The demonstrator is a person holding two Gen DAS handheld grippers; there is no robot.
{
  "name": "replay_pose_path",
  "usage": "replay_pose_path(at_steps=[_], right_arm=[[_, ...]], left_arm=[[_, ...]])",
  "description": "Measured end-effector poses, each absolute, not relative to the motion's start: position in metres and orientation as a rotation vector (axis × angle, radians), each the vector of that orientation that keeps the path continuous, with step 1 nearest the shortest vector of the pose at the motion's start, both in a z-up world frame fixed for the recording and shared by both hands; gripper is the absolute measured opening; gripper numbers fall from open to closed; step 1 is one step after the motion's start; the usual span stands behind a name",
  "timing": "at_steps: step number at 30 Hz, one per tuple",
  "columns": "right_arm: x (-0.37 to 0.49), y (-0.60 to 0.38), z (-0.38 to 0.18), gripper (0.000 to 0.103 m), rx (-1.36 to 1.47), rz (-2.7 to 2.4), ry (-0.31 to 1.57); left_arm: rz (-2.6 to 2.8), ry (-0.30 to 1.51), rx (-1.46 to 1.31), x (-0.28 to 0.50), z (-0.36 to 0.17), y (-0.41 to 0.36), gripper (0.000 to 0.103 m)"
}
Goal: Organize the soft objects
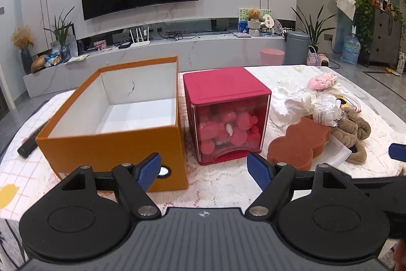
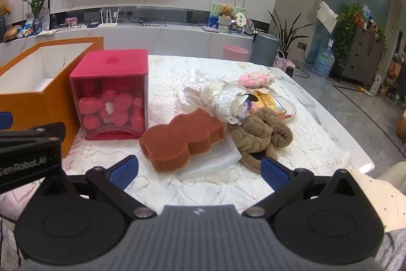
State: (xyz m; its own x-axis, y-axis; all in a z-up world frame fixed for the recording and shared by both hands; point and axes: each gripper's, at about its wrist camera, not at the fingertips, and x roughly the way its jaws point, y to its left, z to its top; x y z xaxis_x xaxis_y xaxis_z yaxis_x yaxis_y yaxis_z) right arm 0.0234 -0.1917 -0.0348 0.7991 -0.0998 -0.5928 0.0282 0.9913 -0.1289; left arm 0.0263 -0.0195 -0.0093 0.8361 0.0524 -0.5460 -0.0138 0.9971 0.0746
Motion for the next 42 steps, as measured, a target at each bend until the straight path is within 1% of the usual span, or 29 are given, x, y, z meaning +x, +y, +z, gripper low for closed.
replay_pose_path(at_steps=[6, 11, 16, 20, 22, 26, 29, 35, 42], right_arm=[[0.041, -0.218, -0.03, 0.1, -0.06, -0.192, 0.683], [0.066, -0.239, -0.009, 0.1, -0.08, -0.257, 0.68], [0.101, -0.257, 0.027, 0.1, -0.059, -0.236, 0.665], [0.146, -0.258, 0.041, 0.1, -0.137, -0.074, 0.756], [0.159, -0.258, 0.037, 0.1, -0.137, -0.086, 0.741], [0.164, -0.278, 0.012, 0.1, 0.047, -0.099, 0.737], [0.164, -0.293, -0.008, 0.1, 0.139, -0.086, 0.777], [0.162, -0.316, -0.021, 0.1, 0.164, -0.114, 0.791], [0.17, -0.326, -0.03, 0.1, 0.211, -0.096, 0.824]], left_arm=[[-0.02, 0.545, 0.116, 0.031, -0.003, -0.028, 0.092], [-0.117, 0.512, 0.165, 0.04, -0.002, -0.037, 0.093], [-0.223, 0.517, 0.201, 0.056, -0.026, -0.057, 0.093], [-0.272, 0.473, 0.298, 0.066, -0.051, -0.078, 0.093], [-0.311, 0.487, 0.324, 0.073, -0.061, -0.084, 0.093], [-0.387, 0.511, 0.332, 0.088, -0.073, -0.09, 0.093], [-0.423, 0.521, 0.316, 0.1, -0.081, -0.091, 0.093], [-0.504, 0.558, 0.308, 0.119, -0.092, -0.093, 0.094], [-0.516, 0.689, 0.2, 0.145, -0.114, -0.093, 0.096]])
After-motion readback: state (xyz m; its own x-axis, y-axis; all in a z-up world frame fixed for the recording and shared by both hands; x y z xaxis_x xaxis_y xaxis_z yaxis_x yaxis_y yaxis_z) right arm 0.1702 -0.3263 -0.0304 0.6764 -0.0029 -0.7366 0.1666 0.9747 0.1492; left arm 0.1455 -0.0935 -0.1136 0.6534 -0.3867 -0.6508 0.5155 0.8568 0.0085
